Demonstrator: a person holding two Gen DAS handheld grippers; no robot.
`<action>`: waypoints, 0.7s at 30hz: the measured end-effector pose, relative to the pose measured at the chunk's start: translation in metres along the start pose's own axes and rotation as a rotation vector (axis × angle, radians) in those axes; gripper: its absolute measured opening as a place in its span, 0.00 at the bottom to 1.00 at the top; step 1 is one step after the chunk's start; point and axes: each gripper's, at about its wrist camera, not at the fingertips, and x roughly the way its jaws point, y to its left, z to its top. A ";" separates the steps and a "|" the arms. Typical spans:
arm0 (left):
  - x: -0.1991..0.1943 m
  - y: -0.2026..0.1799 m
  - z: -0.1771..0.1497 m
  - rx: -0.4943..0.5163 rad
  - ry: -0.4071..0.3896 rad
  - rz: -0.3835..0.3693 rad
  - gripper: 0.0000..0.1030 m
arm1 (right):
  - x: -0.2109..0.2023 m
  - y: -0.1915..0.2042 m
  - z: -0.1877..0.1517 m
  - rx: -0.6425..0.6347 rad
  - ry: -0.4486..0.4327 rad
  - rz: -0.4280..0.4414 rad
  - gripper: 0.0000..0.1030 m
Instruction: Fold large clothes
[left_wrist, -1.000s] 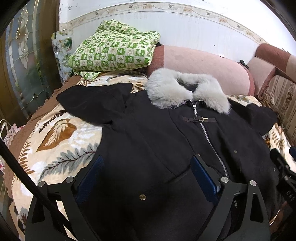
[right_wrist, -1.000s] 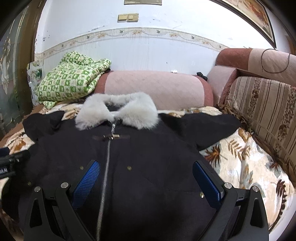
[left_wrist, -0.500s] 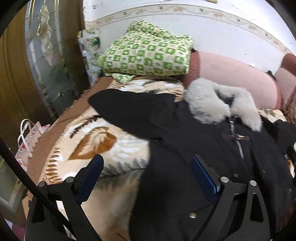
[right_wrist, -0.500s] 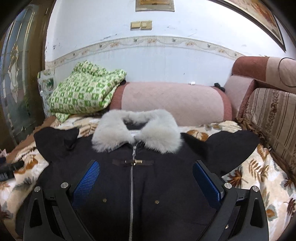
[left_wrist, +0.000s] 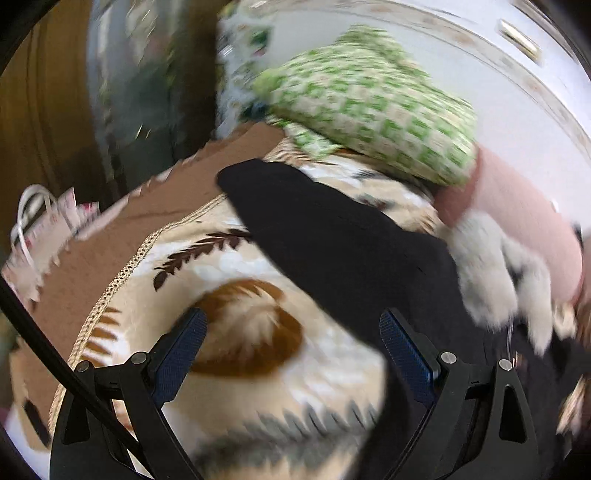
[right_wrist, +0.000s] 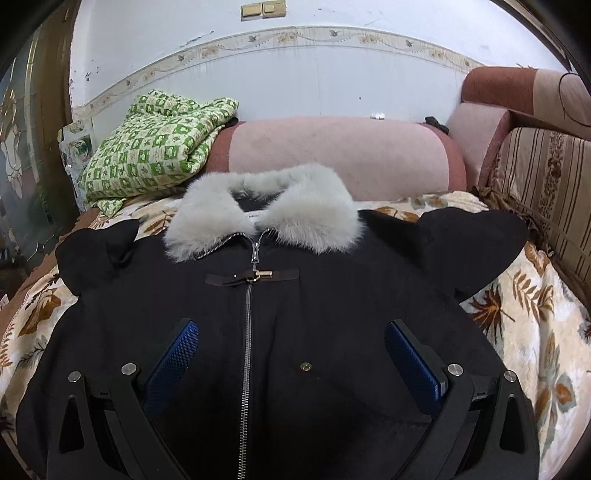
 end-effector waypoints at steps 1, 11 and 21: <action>0.010 0.009 0.010 -0.032 0.012 -0.003 0.92 | 0.002 0.000 -0.001 0.003 0.008 0.005 0.99; 0.116 0.070 0.080 -0.356 0.148 -0.130 0.92 | 0.033 0.001 -0.012 -0.002 0.109 0.014 0.99; 0.196 0.062 0.107 -0.397 0.189 -0.188 0.88 | 0.055 -0.001 -0.021 -0.009 0.188 0.025 0.99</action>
